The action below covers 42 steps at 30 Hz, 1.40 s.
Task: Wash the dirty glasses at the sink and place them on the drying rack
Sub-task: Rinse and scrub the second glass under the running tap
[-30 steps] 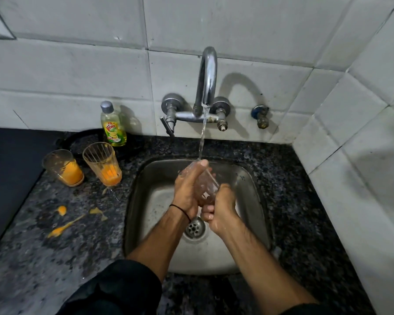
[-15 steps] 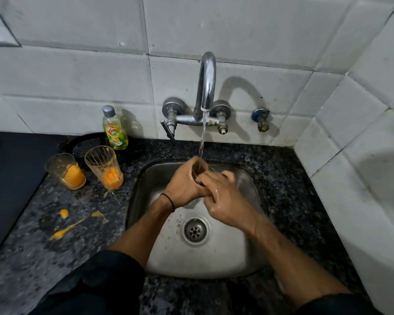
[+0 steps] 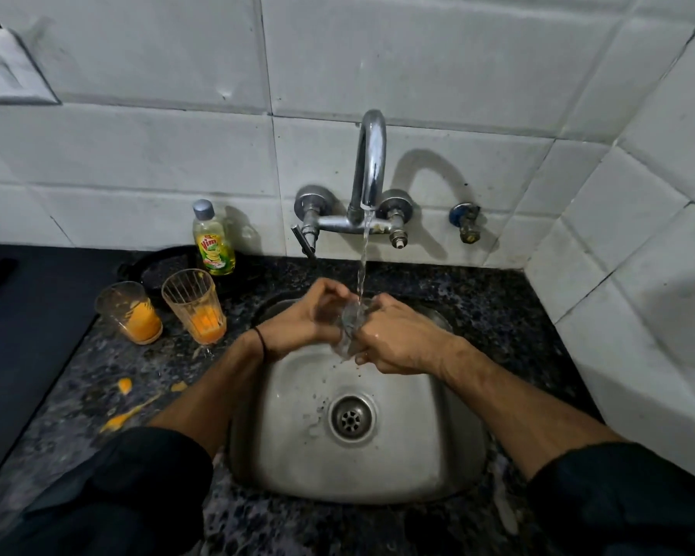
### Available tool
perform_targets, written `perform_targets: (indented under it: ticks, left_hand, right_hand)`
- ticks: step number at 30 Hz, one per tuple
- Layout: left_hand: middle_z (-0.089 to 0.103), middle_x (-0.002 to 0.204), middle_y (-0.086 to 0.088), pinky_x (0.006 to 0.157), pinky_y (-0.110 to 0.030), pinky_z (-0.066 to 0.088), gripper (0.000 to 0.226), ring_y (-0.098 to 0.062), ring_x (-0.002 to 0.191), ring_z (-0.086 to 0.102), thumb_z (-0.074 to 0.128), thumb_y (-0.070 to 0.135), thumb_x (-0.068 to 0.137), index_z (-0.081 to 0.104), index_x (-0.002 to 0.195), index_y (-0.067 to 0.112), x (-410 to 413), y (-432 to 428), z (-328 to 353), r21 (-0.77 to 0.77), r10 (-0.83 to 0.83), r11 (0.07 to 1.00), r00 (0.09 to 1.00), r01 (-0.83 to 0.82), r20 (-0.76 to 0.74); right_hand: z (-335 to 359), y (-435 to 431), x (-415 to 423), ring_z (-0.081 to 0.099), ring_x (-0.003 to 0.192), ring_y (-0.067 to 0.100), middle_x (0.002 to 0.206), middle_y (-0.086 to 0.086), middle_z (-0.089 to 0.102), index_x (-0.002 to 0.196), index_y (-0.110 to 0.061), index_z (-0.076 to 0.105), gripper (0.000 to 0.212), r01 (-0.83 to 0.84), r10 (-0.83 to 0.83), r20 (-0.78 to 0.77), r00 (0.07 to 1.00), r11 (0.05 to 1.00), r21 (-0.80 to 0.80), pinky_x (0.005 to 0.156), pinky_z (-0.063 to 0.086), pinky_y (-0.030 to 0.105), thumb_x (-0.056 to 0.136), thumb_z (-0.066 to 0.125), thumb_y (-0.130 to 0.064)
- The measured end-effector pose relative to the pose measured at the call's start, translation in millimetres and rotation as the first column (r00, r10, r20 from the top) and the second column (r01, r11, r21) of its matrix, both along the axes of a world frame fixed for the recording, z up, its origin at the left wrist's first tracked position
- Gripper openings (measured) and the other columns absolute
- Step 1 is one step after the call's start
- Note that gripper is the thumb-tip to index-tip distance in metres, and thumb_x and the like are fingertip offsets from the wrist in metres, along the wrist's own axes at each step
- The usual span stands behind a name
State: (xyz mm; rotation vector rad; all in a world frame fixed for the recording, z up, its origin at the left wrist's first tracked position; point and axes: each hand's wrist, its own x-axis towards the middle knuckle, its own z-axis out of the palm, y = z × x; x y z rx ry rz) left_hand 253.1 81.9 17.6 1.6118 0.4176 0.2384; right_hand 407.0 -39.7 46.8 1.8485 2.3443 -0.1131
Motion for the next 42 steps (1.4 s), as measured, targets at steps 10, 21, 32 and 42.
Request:
perform_targets:
  ticks: [10,21,32,42]
  left_hand:
    - [0.067,0.111,-0.014,0.085,-0.046,0.057,0.061,-0.027,0.092,0.067,0.072,0.051,0.080,0.048,0.122,0.013,37.0,39.5,18.2,0.089,0.654,0.756,0.741,-0.649,-0.152]
    - [0.060,0.115,-0.015,0.071,-0.041,0.036,0.032,-0.042,0.097,0.060,0.043,0.017,0.098,0.036,0.130,0.015,54.7,29.7,21.1,0.696,0.721,0.518,0.691,-0.497,-0.042]
    - [0.052,0.132,-0.019,0.091,-0.037,0.043,0.074,-0.035,0.109,0.056,0.065,0.021,0.089,0.020,0.147,0.011,37.3,3.4,-4.1,0.280,0.712,0.696,0.687,-0.662,-0.144]
    - [0.066,0.103,-0.018,0.086,-0.041,0.053,0.029,-0.027,0.093,0.065,0.063,0.026,0.092,0.062,0.110,0.003,6.0,-50.6,-9.3,-0.687,0.529,0.683,0.816,-0.247,0.233]
  right_hand:
    - [30.2,15.6,-17.1,0.059,0.071,0.018,0.074,-0.002,0.066,0.072,-0.018,0.066,0.012,0.099,-0.111,-0.047,0.993,0.975,-0.200,0.075,0.051,0.034,0.081,0.058,-0.017]
    - [42.9,9.3,-17.8,0.047,0.062,0.017,0.058,-0.010,0.042,0.053,-0.025,0.041,0.034,0.107,-0.119,-0.063,0.991,0.981,-0.164,0.073,0.050,0.034,0.080,0.058,-0.015]
    - [22.9,9.6,-9.0,0.067,0.083,0.003,0.087,-0.015,0.076,0.086,-0.029,0.080,0.011,0.280,-0.306,-0.455,0.836,0.952,-0.127,0.084,0.056,0.031,0.083,0.070,-0.025]
    - [-17.9,-2.3,-27.2,0.070,0.086,0.033,0.091,0.018,0.075,0.096,0.001,0.076,0.018,0.458,-0.221,-0.882,-0.415,0.787,-0.413,0.084,0.056,0.042,0.088,0.068,-0.013]
